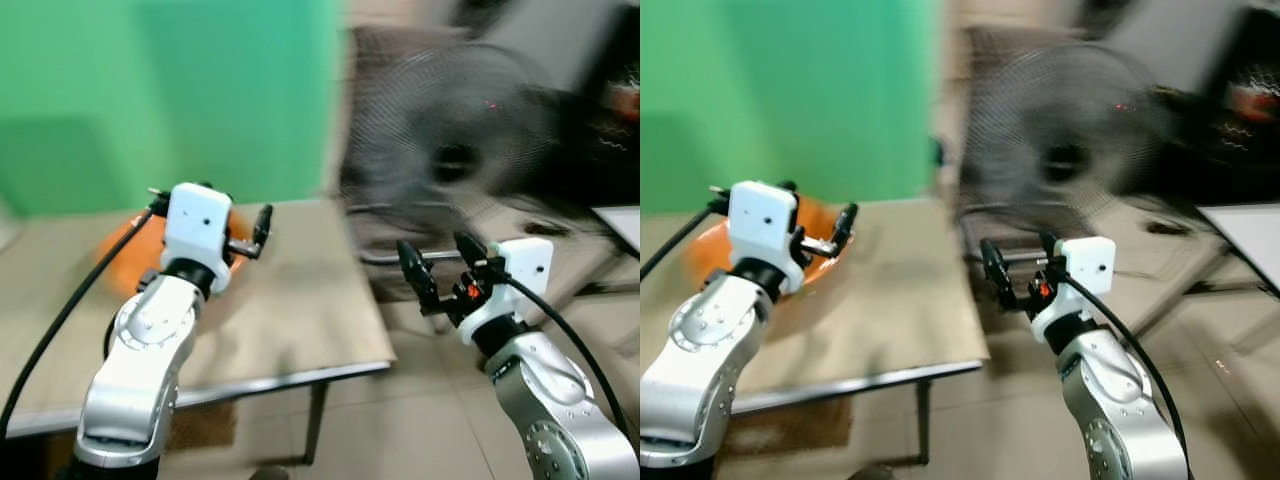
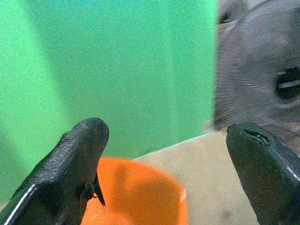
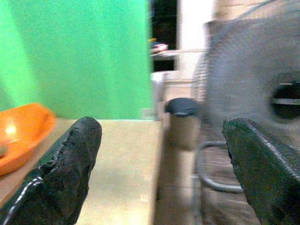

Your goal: Setting the table

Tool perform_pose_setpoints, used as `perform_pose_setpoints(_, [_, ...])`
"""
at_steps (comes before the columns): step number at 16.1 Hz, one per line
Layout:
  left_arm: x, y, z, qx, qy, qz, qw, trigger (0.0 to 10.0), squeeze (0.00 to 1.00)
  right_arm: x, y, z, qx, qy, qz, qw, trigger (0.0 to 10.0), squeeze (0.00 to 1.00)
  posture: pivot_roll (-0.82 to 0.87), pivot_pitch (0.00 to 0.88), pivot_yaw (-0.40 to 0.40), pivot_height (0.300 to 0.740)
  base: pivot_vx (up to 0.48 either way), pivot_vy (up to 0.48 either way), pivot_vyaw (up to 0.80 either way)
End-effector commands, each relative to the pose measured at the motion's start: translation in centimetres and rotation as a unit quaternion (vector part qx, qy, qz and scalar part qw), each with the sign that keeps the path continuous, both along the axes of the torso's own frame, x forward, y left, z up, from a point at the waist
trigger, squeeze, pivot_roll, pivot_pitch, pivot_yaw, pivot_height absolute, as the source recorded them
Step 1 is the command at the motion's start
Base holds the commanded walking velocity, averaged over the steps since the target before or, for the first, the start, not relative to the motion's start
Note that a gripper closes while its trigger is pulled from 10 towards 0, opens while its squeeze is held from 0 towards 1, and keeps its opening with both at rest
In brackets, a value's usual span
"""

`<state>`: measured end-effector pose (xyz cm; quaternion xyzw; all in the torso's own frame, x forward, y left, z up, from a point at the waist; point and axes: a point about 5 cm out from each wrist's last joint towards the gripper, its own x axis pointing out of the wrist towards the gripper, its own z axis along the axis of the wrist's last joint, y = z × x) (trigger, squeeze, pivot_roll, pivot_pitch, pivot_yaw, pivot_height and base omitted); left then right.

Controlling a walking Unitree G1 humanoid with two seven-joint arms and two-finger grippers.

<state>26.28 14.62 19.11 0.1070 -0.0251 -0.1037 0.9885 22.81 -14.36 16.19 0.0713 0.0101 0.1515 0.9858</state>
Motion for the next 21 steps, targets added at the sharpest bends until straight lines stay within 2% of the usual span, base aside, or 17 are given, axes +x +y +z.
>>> perform_pose_setpoints(1, [0.0,-0.8,0.1,-0.002,-0.003,-0.013,1.000,10.0,0.00,0.0,-0.4,0.0,-0.001,0.001,-0.004,1.000,10.0,0.00,0.10,0.000,-0.032,0.740,0.000,-0.480,0.80])
perform_pose_setpoints(7, [-0.1,-0.5,0.1,0.003,-0.003,-0.008,1.000,10.0,0.00,0.2,-0.3,-0.3,0.014,0.010,-0.004,1.000,10.0,0.00,0.10,0.000,-0.038,0.740,0.000,-0.480,0.80])
perform_pose_setpoints(10, [-0.1,-0.2,-0.1,-0.001,0.003,0.002,1.000,10.0,0.00,0.2,0.2,-0.6,0.026,0.018,0.006,0.999,10.0,0.00,0.10,0.000,-0.039,0.740,0.000,0.000,0.69])
perform_pose_setpoints(14, [-0.2,0.1,-0.3,0.004,0.003,0.005,1.000,10.0,0.00,0.1,0.7,-1.2,0.058,0.039,0.003,0.998,10.0,0.00,0.11,0.000,-0.040,0.740,0.000,0.000,0.00])
perform_pose_setpoints(17, [-0.2,0.2,-0.2,0.004,0.003,0.001,1.000,10.0,0.00,-0.2,1.3,-1.8,0.040,0.050,0.024,0.998,10.0,0.00,0.11,0.000,-0.036,0.740,0.000,0.000,0.53])
perform_pose_setpoints(21, [-0.3,0.2,-0.1,0.001,0.001,-0.003,1.000,10.0,0.00,-0.2,1.7,-1.8,0.047,0.052,0.039,0.997,10.0,0.00,0.12,0.000,-0.038,0.740,0.277,0.000,0.80])
